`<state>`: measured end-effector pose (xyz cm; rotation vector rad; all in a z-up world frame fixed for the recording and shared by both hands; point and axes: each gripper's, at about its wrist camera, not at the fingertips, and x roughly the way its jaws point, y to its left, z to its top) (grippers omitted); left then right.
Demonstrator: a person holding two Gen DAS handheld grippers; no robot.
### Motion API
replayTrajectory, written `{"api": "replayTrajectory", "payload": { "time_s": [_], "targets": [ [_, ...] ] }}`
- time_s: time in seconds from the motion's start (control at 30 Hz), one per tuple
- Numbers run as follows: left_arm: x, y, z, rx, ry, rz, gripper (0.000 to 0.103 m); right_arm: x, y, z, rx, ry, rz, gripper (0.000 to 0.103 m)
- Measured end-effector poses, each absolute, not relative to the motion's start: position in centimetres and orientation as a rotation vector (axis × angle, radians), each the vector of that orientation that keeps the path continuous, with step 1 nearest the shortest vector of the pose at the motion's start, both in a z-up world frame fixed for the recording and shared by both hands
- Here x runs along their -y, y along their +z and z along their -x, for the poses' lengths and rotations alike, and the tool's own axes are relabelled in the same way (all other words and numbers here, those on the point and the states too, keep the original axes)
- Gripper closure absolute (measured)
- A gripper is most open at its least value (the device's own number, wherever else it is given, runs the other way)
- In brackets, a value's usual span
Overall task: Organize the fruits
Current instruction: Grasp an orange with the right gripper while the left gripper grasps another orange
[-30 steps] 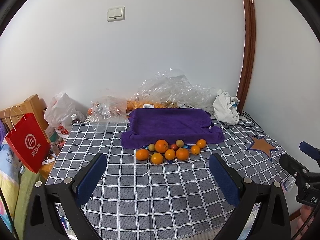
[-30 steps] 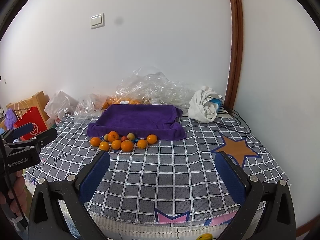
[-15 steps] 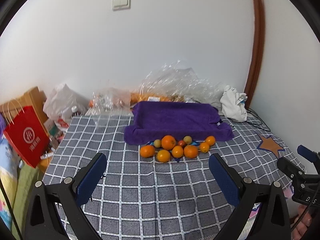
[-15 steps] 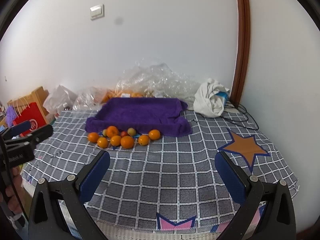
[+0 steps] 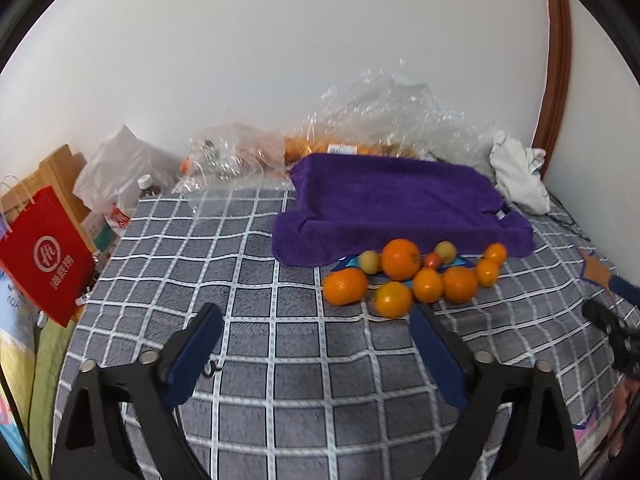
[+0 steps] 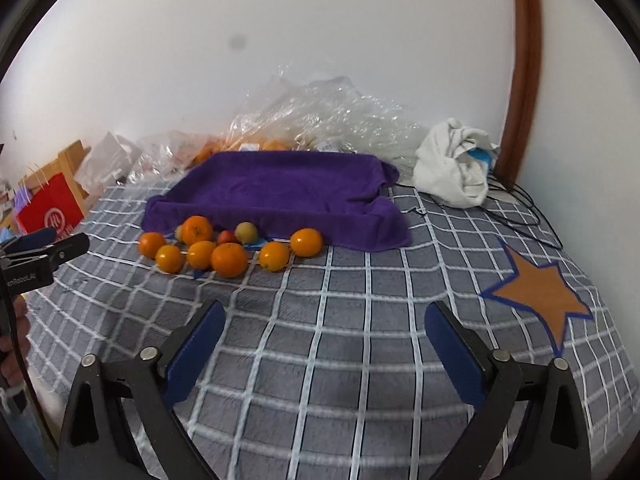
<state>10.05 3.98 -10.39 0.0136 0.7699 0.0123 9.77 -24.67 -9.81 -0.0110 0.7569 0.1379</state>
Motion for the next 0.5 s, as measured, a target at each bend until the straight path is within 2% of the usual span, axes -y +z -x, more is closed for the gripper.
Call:
{"api": "replayTrajectory", "payload": {
  "time_s": [0.07,0.13,0.2,0.5],
  "targets": [
    [-4.4,-11.3,-11.5,-0.802,0.019,-0.007,0.022,24.3,-10.4,-11.7,-0.779,0.139,0.005,0.02],
    [-4.6,-11.8,-12.7,-0.82,0.028,-0.011,0.034,24.3,-10.8,-13.7,-0.809,0.146,-0.03,0.03],
    [-4.6,-12.0,-13.7,-0.832,0.034,-0.03,0.036,24.1,-11.1,-16.0,-0.848,0.163,-0.061,0.039],
    [-5.2,-12.7,-17.3,-0.812,-0.051,0.022,0.036,22.5,-13.3,-22.4,-0.962,0.204,-0.082,0.04]
  ]
}}
